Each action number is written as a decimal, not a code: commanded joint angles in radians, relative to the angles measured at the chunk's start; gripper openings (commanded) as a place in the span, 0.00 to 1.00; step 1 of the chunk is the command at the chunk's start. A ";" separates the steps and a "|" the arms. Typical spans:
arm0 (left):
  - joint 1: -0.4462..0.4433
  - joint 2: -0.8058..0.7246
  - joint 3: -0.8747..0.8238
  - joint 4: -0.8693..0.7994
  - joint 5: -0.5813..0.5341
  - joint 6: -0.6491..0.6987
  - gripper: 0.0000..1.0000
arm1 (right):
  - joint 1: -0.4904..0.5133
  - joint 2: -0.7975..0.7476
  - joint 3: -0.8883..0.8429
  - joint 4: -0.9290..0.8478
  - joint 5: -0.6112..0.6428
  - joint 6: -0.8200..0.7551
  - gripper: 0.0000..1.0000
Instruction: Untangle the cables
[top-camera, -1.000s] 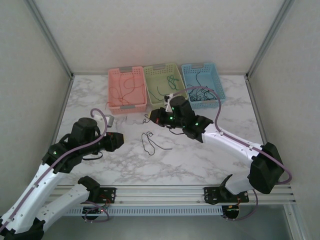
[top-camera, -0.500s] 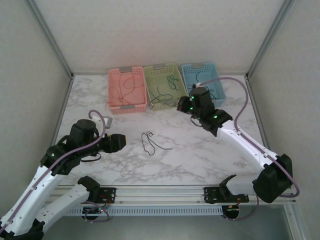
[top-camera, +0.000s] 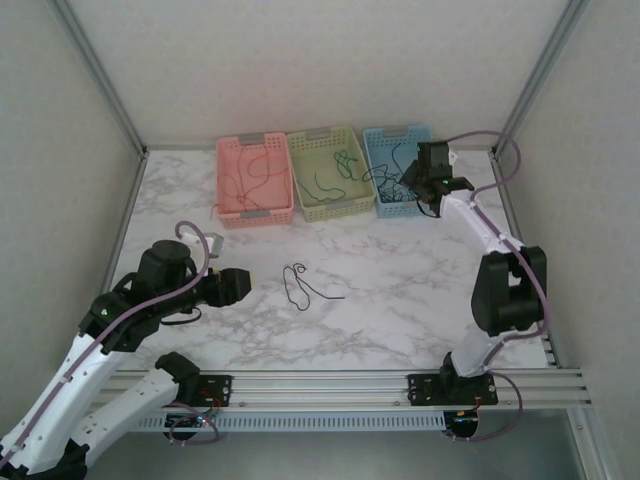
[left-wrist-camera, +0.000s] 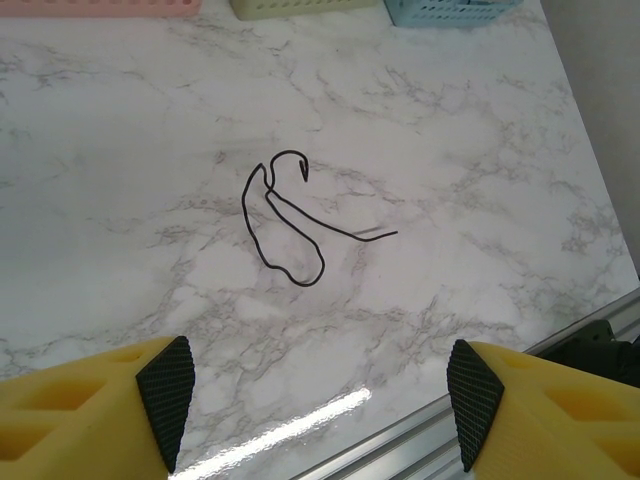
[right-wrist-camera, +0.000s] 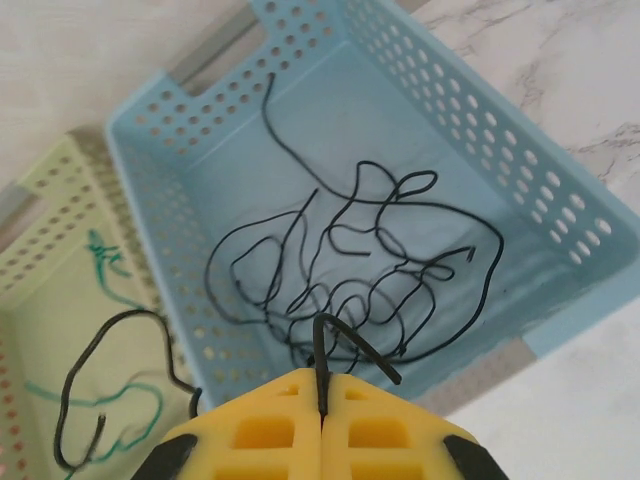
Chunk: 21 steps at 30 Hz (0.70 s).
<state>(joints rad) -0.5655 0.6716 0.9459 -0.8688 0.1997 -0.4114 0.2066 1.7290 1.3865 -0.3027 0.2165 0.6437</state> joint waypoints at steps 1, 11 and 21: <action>0.010 -0.012 -0.012 -0.016 -0.019 0.004 0.70 | -0.043 0.072 0.095 -0.021 0.031 0.037 0.00; 0.010 -0.018 -0.015 -0.015 -0.018 0.002 0.71 | -0.069 0.277 0.310 -0.100 0.070 0.042 0.08; 0.010 -0.021 -0.016 -0.013 -0.018 0.002 0.71 | -0.046 0.123 0.196 -0.053 -0.026 0.023 0.45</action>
<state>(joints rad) -0.5655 0.6590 0.9451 -0.8688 0.1967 -0.4114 0.1390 1.9747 1.6413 -0.3706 0.2165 0.6758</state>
